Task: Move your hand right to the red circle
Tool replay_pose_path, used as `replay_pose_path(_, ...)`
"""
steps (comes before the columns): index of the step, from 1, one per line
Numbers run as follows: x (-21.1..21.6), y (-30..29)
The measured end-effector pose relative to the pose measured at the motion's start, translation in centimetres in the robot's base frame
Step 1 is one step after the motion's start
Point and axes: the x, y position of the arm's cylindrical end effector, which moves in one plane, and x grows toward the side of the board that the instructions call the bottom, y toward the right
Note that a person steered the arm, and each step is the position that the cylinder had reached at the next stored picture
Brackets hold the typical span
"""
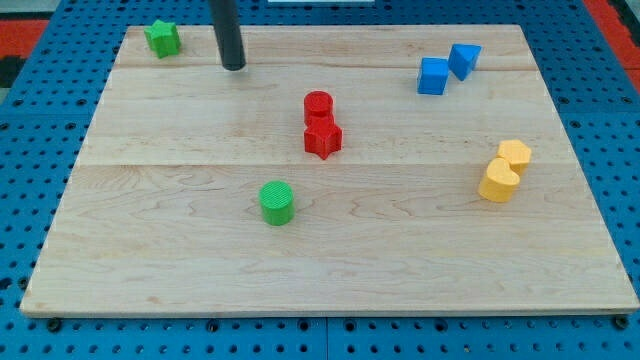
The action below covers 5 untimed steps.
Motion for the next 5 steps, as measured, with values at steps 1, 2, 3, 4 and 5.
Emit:
replay_pose_path(1, 1.6, 7.2)
replay_pose_path(2, 6.5, 12.7)
replay_pose_path(3, 8.4, 14.5)
replay_pose_path(4, 8.4, 14.6)
replay_pose_path(5, 8.4, 14.6)
